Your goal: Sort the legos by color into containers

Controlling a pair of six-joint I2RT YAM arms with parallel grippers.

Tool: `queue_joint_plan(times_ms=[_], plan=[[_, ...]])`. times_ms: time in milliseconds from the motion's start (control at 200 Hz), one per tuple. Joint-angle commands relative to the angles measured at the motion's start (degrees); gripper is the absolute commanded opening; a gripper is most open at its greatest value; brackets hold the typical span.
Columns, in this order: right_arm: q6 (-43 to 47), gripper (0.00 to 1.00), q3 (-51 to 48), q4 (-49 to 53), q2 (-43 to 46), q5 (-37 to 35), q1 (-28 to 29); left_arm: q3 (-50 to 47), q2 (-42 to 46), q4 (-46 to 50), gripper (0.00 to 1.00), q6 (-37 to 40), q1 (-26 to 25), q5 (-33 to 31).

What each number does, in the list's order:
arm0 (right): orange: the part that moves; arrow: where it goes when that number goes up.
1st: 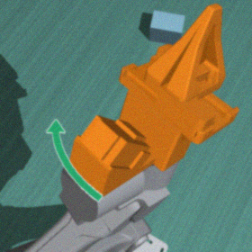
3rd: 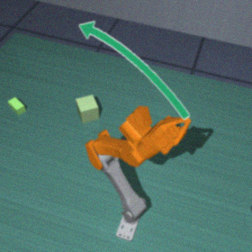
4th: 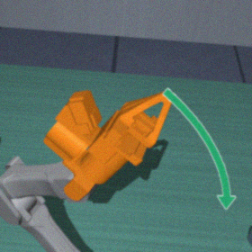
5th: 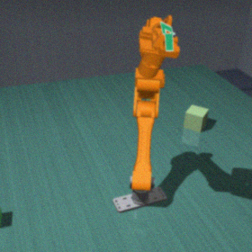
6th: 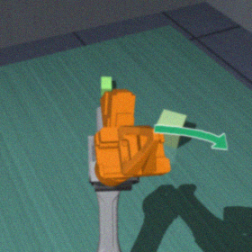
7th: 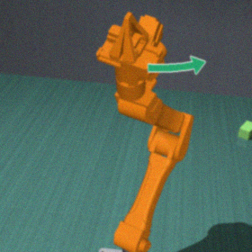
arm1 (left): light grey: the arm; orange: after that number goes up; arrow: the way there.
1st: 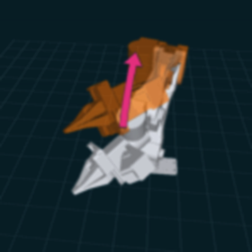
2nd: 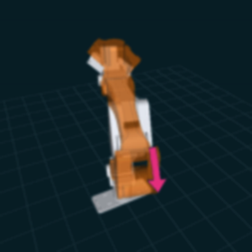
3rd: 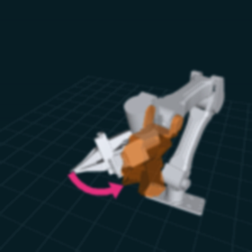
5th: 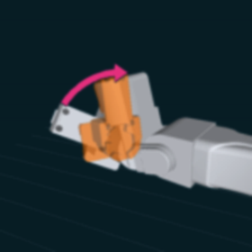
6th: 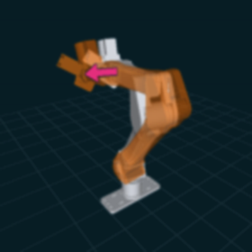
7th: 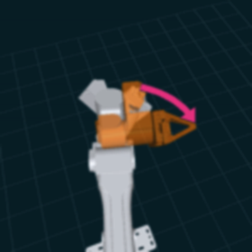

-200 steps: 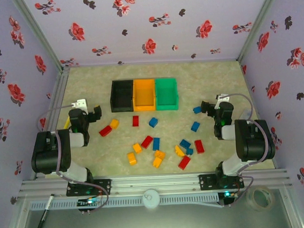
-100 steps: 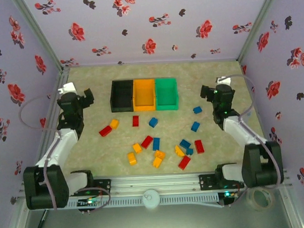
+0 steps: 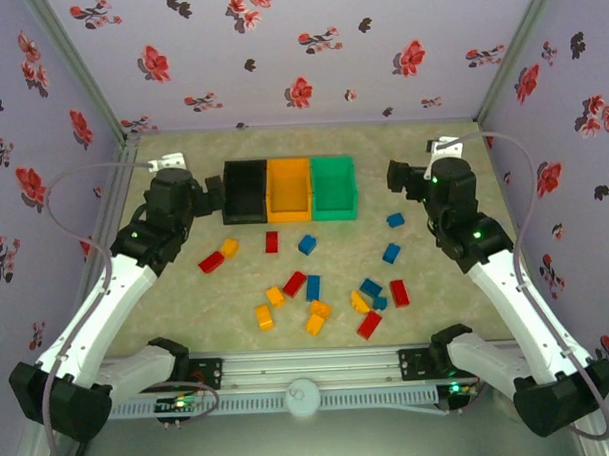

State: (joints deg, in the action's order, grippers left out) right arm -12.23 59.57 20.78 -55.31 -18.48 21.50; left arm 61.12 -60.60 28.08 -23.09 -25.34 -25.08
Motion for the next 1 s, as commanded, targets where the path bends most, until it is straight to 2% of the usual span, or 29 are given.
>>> queue_joint_plan(times_ms=[0,210,305,530,915,995], plan=[[-3.8,0.99,1.2,9.4,0.1,-1.0,1.0,1.6,-1.9,12.4,1.00,-5.8,-1.0,-2.2],[-6.6,0.96,-0.5,11.0,-1.4,2.0,3.7,-0.1,-8.0,17.6,1.00,-10.6,-1.7,-1.8],[-7.1,0.93,-0.6,11.4,-3.4,2.3,5.5,-0.7,-11.9,17.0,1.00,-10.3,-1.7,1.3],[-7.5,0.89,-1.3,11.7,-6.1,2.5,8.0,-0.4,-22.7,13.2,0.96,-5.3,-1.6,10.8],[-7.3,0.81,-1.6,11.6,-6.9,3.0,8.2,4.4,-35.3,15.0,0.85,4.3,-1.7,15.3],[-7.4,0.79,-1.6,11.6,-7.1,3.0,8.2,5.3,-37.2,14.9,0.80,5.3,-1.6,15.6]])
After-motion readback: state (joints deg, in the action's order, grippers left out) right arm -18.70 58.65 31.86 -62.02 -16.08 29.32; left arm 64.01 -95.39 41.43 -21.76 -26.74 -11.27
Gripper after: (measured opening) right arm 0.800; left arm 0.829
